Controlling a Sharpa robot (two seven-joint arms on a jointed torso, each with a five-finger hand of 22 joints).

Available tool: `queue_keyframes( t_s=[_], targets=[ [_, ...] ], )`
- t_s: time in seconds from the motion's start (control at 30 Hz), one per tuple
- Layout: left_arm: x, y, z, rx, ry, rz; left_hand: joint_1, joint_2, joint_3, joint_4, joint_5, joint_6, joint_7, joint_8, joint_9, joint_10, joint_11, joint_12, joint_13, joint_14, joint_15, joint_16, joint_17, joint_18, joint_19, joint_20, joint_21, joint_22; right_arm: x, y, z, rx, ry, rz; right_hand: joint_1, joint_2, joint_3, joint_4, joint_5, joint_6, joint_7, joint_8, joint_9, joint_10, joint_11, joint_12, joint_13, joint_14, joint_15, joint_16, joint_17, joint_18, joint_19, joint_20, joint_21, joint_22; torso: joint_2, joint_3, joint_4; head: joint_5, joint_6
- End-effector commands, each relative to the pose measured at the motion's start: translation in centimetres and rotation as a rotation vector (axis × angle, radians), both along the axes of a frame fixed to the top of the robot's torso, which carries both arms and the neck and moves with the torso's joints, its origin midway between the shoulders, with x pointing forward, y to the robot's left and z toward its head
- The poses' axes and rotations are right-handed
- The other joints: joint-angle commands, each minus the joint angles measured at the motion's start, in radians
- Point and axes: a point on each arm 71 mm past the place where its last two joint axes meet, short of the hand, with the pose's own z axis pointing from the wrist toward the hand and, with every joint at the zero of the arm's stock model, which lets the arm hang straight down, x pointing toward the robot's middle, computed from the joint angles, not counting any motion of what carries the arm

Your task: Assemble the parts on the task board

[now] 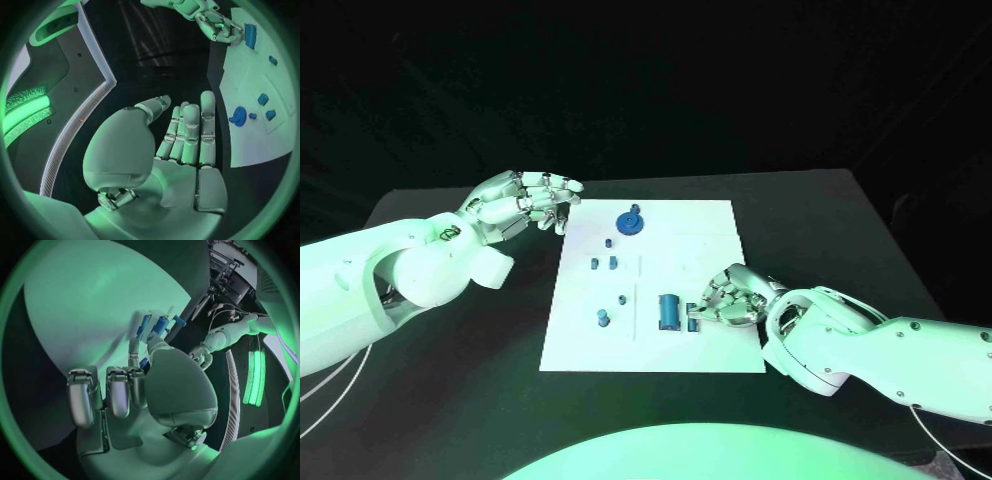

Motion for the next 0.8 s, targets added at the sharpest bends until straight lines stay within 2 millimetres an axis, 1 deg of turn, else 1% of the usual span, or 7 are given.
queue_keyframes(
  t_s=[0.03,0.27,0.4,0.47,0.6,0.73,0.8],
  targets=[
    [0.0,-0.2,0.0,-0.017,-0.005,-0.009,0.007,-0.002,0.006,-0.001,0.005,-0.004,0.0,0.003,0.001,-0.006,0.001,0.005,-0.001,-0.008,0.002,0.001,-0.002,0.007,0.008,0.0,-0.003,-0.001,0.3,-0.2,1.0,0.15,-0.055,-0.018,-0.015,-0.006,-0.011,0.001,0.001,-0.015,0.003,-0.008,-0.004,0.085,0.013,-0.017,0.244,0.106,0.008,0.003,0.263,-0.007,0.105,0.0,0.004,0.263,-0.004,-0.0029,-0.0012,-0.002,0.007],
    [0.4,0.0,-0.3,-0.042,-0.013,0.047,0.0,-0.004,0.003,0.005,0.003,-0.006,0.001,0.003,0.0,-0.006,0.001,0.006,-0.001,-0.022,0.004,-0.009,-0.027,0.007,0.007,0.001,-0.004,-0.002,3.0,-1.8,2.6,0.338,-0.089,-0.085,0.011,0.004,-0.027,-0.003,0.003,-0.078,0.035,-0.057,-0.024,0.047,0.041,-0.09,0.215,0.095,0.033,-0.023,0.22,0.006,0.084,0.022,-0.06,0.244,-0.025,-0.0118,-0.0064,-0.01,0.024],
    [0.9,0.2,-0.6,-0.058,-0.025,0.12,-0.004,-0.009,0.003,0.01,0.001,-0.01,0.002,0.009,-0.001,-0.009,0.002,0.012,-0.002,-0.102,0.007,-0.071,-0.094,0.007,-0.027,0.004,-0.039,-0.019,5.8,-3.5,3.3,0.442,-0.105,-0.161,0.057,0.013,-0.029,-0.005,0.008,-0.108,0.052,-0.075,-0.029,-0.042,0.057,-0.248,0.149,0.064,0.046,-0.094,0.119,0.047,0.014,0.038,-0.275,0.178,-0.045,-0.0207,-0.0082,-0.014,0.044],
    [1.3,0.2,-0.9,-0.066,-0.032,0.165,-0.002,-0.013,0.005,0.013,0.0,-0.015,0.006,0.015,-0.003,-0.014,0.009,0.016,-0.004,-0.199,0.018,-0.167,-0.143,0.004,-0.094,0.015,-0.114,-0.057,7.6,-4.4,3.5,0.494,-0.121,-0.204,0.086,0.019,-0.024,-0.007,0.018,-0.131,0.064,-0.08,-0.028,-0.131,0.068,-0.388,0.084,0.021,0.057,-0.177,0.018,0.076,-0.047,0.046,-0.448,0.119,-0.057,-0.0275,-0.0103,-0.017,0.061],
    [2.2,0.5,-1.3,-0.076,-0.044,0.246,-0.008,-0.02,0.009,0.026,0.0,-0.024,0.015,0.024,-0.007,-0.049,0.03,-0.032,-0.046,-0.317,0.05,-0.314,-0.225,-0.002,-0.176,0.047,-0.254,-0.136,10.3,-5.4,3.5,0.565,-0.147,-0.269,0.158,0.023,0.003,-0.004,0.059,-0.208,0.099,-0.083,-0.037,-0.455,0.102,-0.871,-0.205,-0.207,0.09,-0.573,-0.374,0.174,-0.308,0.08,-1.154,-0.177,-0.07,-0.0326,-0.012,-0.019,0.091],
    [3.7,0.8,-1.9,-0.087,-0.056,0.322,-0.008,-0.023,0.016,0.037,-0.001,-0.024,0.013,0.039,-0.011,-0.018,0.035,-0.103,-0.108,-0.338,0.066,-0.463,-0.305,0.004,-0.184,0.077,-0.397,-0.231,12.8,-5.7,3.2,0.625,-0.165,-0.319,0.17,0.029,0.056,0.005,0.094,-0.219,0.108,-0.089,-0.071,-0.471,0.114,-1.042,-0.457,-0.329,0.109,-0.859,-0.547,0.18,-0.341,0.099,-1.331,-0.36,-0.085,-0.0322,-0.017,-0.01,0.112],
    [4.5,0.8,-2.2,-0.087,-0.063,0.352,-0.011,-0.035,0.035,0.05,-0.003,-0.031,0.007,0.024,-0.024,0.047,0.036,-0.199,-0.168,-0.308,0.074,-0.629,-0.36,0.001,-0.182,0.091,-0.519,-0.314,13.8,-5.8,3.0,0.649,-0.172,-0.334,0.172,0.005,0.099,-0.002,0.104,-0.221,0.118,-0.116,-0.102,-0.48,0.128,-1.162,-0.627,-0.352,0.129,-0.994,-0.6,0.179,-0.355,0.121,-1.425,-0.477,-0.092,-0.0317,-0.017,-0.007,0.123]
  ],
)
